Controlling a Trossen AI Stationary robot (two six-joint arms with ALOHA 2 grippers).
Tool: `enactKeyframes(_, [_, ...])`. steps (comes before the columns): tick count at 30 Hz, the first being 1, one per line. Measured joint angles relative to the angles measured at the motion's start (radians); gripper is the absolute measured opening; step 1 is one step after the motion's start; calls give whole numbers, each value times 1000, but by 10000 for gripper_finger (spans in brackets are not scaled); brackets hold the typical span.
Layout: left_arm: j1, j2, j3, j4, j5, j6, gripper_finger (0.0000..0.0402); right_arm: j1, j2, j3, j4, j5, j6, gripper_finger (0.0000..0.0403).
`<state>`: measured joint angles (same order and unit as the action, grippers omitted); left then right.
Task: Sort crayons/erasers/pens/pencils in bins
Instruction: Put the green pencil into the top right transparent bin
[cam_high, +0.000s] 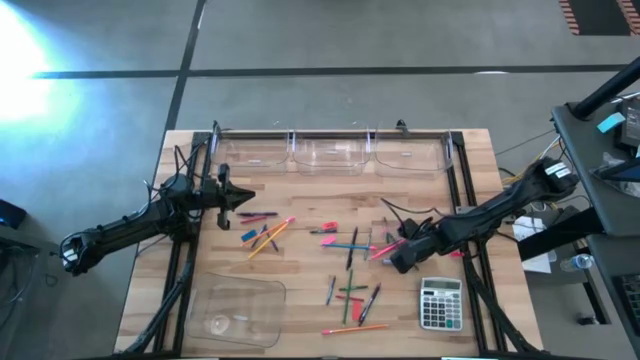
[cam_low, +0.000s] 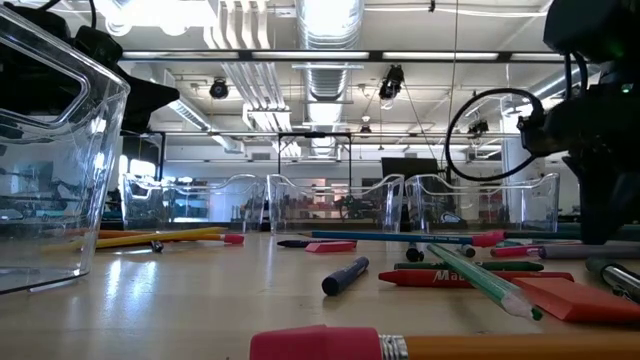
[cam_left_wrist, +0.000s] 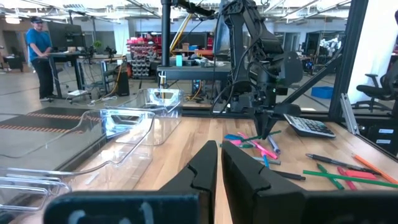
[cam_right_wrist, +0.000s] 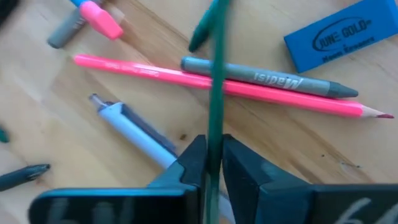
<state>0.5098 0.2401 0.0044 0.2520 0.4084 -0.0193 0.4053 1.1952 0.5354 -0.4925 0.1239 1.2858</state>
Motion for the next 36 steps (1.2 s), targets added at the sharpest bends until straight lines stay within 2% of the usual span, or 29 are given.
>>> enactKeyframes(9, [0, 0, 0, 0, 0, 0, 10, 0, -118, 0, -17, 43, -3, 24])
enactKeyframes(16, [0, 0, 0, 0, 0, 0, 10, -53, -251, 0, -24, 330, -103, 24])
enactKeyframes(19, [0, 0, 0, 0, 0, 0, 10, -118, -306, 22, -30, 436, -272, 24])
enactKeyframes(25, [0, 0, 0, 0, 0, 0, 10, -311, -343, 128, -35, 456, -626, 23])
enactKeyframes(36, [0, 0, 0, 0, 0, 0, 10, -737, -176, 376, -291, 458, -1237, 23])
